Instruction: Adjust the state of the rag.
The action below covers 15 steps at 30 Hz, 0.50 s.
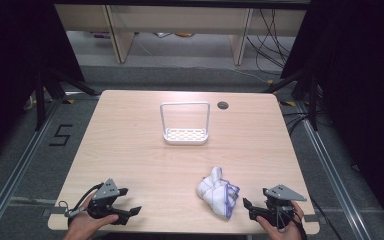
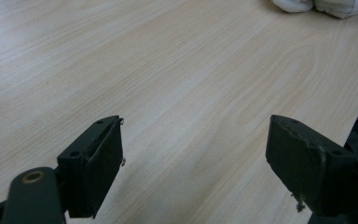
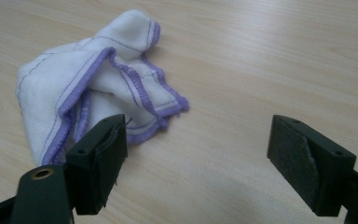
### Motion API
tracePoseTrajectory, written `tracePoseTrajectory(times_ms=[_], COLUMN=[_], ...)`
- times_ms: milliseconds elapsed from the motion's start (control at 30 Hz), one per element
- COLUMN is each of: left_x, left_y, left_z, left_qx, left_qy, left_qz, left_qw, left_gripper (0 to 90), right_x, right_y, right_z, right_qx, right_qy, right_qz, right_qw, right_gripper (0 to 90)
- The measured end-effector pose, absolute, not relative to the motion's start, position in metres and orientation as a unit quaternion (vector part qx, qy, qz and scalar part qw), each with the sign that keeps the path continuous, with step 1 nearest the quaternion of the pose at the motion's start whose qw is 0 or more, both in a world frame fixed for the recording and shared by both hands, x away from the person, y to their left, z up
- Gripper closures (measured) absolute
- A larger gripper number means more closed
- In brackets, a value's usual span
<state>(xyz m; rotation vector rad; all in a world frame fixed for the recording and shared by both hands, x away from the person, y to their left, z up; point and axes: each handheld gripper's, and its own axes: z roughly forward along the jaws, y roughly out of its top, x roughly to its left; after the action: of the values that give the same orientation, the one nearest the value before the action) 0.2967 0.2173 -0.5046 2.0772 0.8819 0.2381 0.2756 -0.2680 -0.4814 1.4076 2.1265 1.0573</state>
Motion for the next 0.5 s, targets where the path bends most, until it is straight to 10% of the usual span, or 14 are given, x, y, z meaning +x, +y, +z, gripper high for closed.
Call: tracePoseTrajectory(times_ms=[500], left_x=[0.2979], left_y=[0.2191], left_z=[-0.5035], left_qx=[0.827], left_qy=[0.355], left_qz=[0.099], left_qw=[0.426], left_gripper=[18.2], right_x=[0.2753], right_y=[-0.2619], right_z=[-0.4726], right_qx=[0.511], right_qy=[0.747], right_qz=[0.391], right_qw=[0.168], right_gripper=[23.9])
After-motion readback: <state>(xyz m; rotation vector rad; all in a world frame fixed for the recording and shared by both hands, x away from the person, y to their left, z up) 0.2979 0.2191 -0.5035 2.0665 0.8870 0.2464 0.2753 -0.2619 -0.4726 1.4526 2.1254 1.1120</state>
